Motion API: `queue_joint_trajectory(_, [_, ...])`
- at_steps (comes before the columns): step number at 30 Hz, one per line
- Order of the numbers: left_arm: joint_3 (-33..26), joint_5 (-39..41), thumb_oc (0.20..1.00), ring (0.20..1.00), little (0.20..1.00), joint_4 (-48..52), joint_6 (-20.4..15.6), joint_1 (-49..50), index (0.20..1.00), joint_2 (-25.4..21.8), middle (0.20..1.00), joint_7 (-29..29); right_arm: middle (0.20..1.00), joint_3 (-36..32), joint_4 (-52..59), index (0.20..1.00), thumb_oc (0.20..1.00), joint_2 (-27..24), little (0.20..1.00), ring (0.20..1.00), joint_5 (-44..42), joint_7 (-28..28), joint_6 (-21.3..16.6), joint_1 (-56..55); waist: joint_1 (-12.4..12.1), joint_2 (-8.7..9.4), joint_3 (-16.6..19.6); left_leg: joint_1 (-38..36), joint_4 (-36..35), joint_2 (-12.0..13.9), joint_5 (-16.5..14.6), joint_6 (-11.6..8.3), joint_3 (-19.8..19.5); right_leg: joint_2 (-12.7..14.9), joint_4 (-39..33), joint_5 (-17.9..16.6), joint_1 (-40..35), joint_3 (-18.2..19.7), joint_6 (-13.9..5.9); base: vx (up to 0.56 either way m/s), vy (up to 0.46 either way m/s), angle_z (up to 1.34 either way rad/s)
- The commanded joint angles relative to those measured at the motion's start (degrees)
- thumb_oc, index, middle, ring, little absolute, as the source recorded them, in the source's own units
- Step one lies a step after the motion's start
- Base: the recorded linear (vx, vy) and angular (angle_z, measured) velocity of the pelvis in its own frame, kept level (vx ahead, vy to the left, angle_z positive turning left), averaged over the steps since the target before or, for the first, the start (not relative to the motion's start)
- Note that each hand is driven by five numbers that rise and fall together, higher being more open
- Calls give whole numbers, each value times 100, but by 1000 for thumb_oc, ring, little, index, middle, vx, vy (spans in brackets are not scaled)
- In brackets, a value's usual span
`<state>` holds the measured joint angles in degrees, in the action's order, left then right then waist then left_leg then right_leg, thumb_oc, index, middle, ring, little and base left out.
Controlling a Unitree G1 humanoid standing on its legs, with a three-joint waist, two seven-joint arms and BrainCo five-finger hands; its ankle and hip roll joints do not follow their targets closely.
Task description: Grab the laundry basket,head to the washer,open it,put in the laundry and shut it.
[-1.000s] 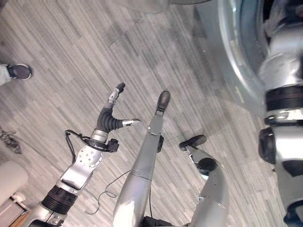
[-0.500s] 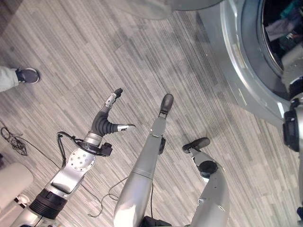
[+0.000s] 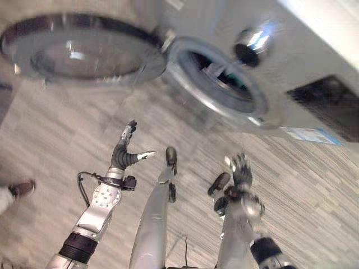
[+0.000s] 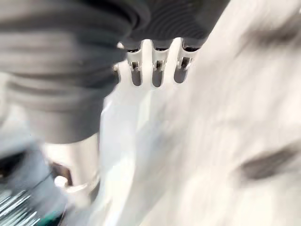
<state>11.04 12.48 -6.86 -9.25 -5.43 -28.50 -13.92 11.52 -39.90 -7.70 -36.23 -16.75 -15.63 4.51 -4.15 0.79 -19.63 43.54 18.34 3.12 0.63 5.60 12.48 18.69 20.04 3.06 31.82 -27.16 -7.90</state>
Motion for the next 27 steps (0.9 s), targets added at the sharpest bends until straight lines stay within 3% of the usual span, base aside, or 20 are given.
queue_joint_trajectory(1, [-7, -315, 1000, 1000, 1000, 623, -9, 664, 1000, -494, 1000, -150, 1000, -175, -450, 1000, 1000, -195, 1000, 1000, 385, 325, 345, 484, -241, 145, 104, -560, -936, -243, 28, -381, -277, -899, 875, 1003, -614, 263, 196, -12, -59, -49])
queue_joint_trajectory(2, [-96, -282, 1000, 1000, 1000, 577, -26, 752, 1000, -488, 1000, -135, 1000, -154, -663, 1000, 1000, -225, 1000, 1000, 449, 405, 397, 336, -221, 209, 144, -693, -978, -278, 88, -419, -293, -1240, 697, 1143, -791, 392, 213, -8, -65, -26])
queue_joint_trajectory(3, [-112, -280, 1000, 1000, 1000, 588, -28, 786, 1000, -492, 1000, -129, 1000, -137, -678, 1000, 1000, -221, 1000, 1000, 447, 418, 385, 326, -227, 214, 109, -770, -1007, -263, 91, -435, -281, -1269, 632, 1126, -876, 403, 225, -18, -39, -9])
queue_joint_trajectory(4, [-185, -256, 1000, 1000, 1000, 550, -36, 844, 1000, -472, 1000, -64, 1000, -90, -806, 1000, 1000, -273, 1000, 1000, 623, 481, 451, 187, -238, 273, 145, -874, -1032, -307, 144, -464, -268, -1540, 420, 1210, -1005, 535, 210, -43, 1, -10])
queue_joint_trajectory(5, [-327, -243, 1000, 1000, 1000, 553, -32, 1072, 1000, -435, 1000, 40, 1000, -7, -982, 1000, 1000, -342, 1000, 1000, 872, 539, 511, -9, -318, 342, 221, -1123, -1122, -375, 202, -499, -176, -1815, -128, 1241, -1360, 668, 346, -44, 7, -7])
queue_joint_trajectory(8, [-458, -124, 1000, 1000, 1000, 509, 7, 1299, 1000, -381, 1000, 217, 1000, 55, -1283, 1000, 1000, -418, 1000, 1000, 1144, 573, 602, -52, -502, 375, 309, -1394, -1167, -365, 301, -584, -24, -1907, -777, 1286, -1865, 574, 527, -50, -28, -27])
queue_joint_trajectory(10, [-441, -68, 1000, 1000, 1000, 424, 80, 1430, 1000, -273, 1000, 357, 1000, 103, -1376, 1000, 1000, -476, 1000, 1000, 1288, 672, 669, -100, -475, 355, 370, -1505, -1077, -335, 311, -585, 1, -2045, -1092, 1390, -2199, 666, 681, -80, -79, -30])
queue_joint_trajectory(13, [-629, -111, 1000, 1000, 1000, 353, 196, 1580, 1000, -173, 1000, 451, 1000, 79, -1420, 1000, 1000, -582, 1000, 1000, 1435, 687, 721, -107, -517, 240, 398, -1429, -509, -217, 421, -731, 1, -2096, -1273, 1467, -2554, 640, 852, -166, -19, 6])
queue_joint_trajectory(15, [-791, -250, 1000, 1000, 1000, 279, 272, 1631, 1000, -112, 1000, 358, 1000, 84, -1352, 1000, 1000, -685, 1000, 1000, 1488, 718, 766, -32, -595, 197, 351, -1417, 141, -86, 468, -880, -430, -2023, -1233, 1463, -2662, 799, 951, -204, 95, -24])
queue_joint_trajectory(17, [-956, -312, 1000, 1000, 1000, 235, 320, 1695, 1000, -18, 1000, 304, 1000, 85, -1350, 1000, 1000, -691, 1000, 1000, 1562, 754, 811, -36, -668, 198, 336, -1444, 607, -152, 384, -845, -1246, -1882, -1198, 1391, -2743, 897, 934, -114, 114, -56])
queue_joint_trajectory(18, [-1105, -379, 1000, 1000, 1000, 237, 310, 1705, 1000, -22, 1000, 239, 1000, 67, -1413, 1000, 1000, -712, 1000, 1000, 1635, 770, 821, -82, -658, 203, 351, -1530, 697, -28, 318, -814, -1600, -1801, -1180, 1383, -2779, 976, 934, -41, 201, -58])
queue_joint_trajectory(19, [-1300, -431, 1000, 1000, 1000, 199, 320, 1730, 1000, 3, 1000, 212, 1000, 27, -1437, 1000, 1000, -775, 1000, 1000, 1825, 825, 859, -204, -546, 238, 470, -1856, 459, 564, 395, -764, -1772, -1606, -1161, 1352, -2827, 974, 887, 31, 226, -39])
queue_joint_trajectory(22, [-1819, -580, 1000, 1000, 1000, 173, 331, 1952, 1000, -35, 1000, 143, 1000, -181, -1282, 1000, 1000, -884, 1000, 1000, 1991, 919, 937, -529, -318, 147, 783, -2724, -662, 1393, 995, -952, -1729, -1434, -1200, 1273, -2924, 1057, 740, 99, 244, -14])
queue_joint_trajectory(23, [-1824, -583, 1000, 1000, 1000, 181, 333, 1969, 1000, -29, 1000, 145, 1000, -174, -1271, 1000, 1000, -889, 1000, 1000, 1993, 921, 942, -543, -330, 149, 771, -2801, -754, 1406, 1042, -962, -1697, -1440, -1206, 1267, -2946, 1074, 745, 43, 232, 19])
queue_joint_trajectory(24, [-1951, -671, 1000, 1000, 1000, 110, 354, 1980, 1000, -42, 1000, 73, 1000, -275, -1269, 1000, 1000, -902, 1000, 1000, 2017, 924, 965, -626, -277, 34, 834, -2826, -971, 1565, 1468, -1056, -1722, -1413, -1202, 1160, -2975, 1043, 700, 87, 369, 32])
queue_joint_trajectory(25, [-2207, -1100, 1000, 1000, 1000, -74, 395, 1893, 1000, -188, 1000, -71, 1000, -435, -1207, 1000, 1000, -936, 1000, 1000, 2101, 1001, 994, -792, -61, -214, 978, -3255, -1564, 1730, 1526, -1269, -1363, -1340, -1082, 1164, -3013, 1002, 594, 124, 478, 19])
queue_joint_trajectory(27, [-2338, -1381, 1000, 1000, 1000, -89, 445, 1789, 1000, -282, 1000, -103, 1000, -582, -1077, 1000, 1000, -955, 1000, 1000, 2120, 1046, 1026, -1000, 55, -396, 1083, -3518, -1902, 1710, 1578, -1442, -1005, -1235, -978, 1139, -3068, 966, 540, 172, 385, 8])
